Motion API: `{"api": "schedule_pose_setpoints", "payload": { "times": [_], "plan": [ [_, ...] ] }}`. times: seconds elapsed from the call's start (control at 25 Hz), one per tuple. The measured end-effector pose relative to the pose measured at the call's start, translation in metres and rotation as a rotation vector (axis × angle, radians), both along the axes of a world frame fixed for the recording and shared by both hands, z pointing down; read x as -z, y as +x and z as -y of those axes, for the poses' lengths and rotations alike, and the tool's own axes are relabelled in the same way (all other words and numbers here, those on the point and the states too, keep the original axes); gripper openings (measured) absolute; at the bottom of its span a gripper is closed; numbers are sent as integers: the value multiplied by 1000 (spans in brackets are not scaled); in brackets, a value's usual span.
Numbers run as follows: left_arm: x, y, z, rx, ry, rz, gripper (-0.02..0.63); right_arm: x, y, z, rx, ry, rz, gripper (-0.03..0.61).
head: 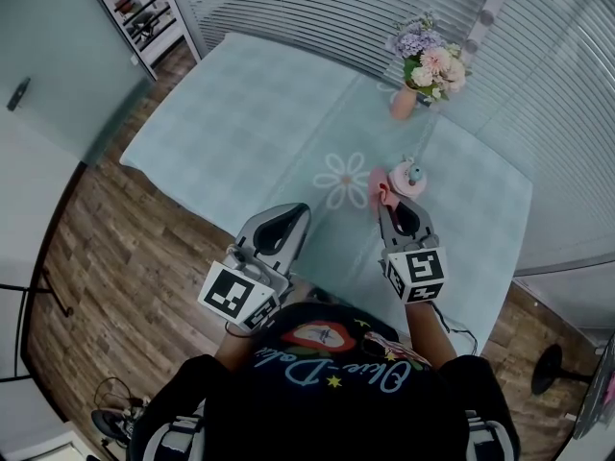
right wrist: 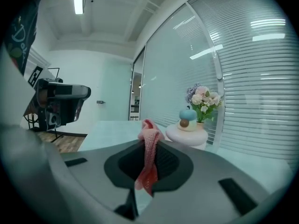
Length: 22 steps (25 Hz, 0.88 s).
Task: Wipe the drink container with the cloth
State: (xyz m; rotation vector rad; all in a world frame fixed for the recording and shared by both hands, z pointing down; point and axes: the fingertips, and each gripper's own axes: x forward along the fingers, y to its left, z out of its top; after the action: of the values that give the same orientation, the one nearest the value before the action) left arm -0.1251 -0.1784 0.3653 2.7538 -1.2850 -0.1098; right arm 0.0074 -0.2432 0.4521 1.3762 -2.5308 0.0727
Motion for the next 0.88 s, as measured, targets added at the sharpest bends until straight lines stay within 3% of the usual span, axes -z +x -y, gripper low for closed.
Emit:
{"api": "schedule_pose_setpoints", "payload": {
  "times": [0.88],
  "plan": [
    [-1,-22,-4,51,-6,4,5,-56,-6,0,-15,-117,-125,26]
  ]
}}
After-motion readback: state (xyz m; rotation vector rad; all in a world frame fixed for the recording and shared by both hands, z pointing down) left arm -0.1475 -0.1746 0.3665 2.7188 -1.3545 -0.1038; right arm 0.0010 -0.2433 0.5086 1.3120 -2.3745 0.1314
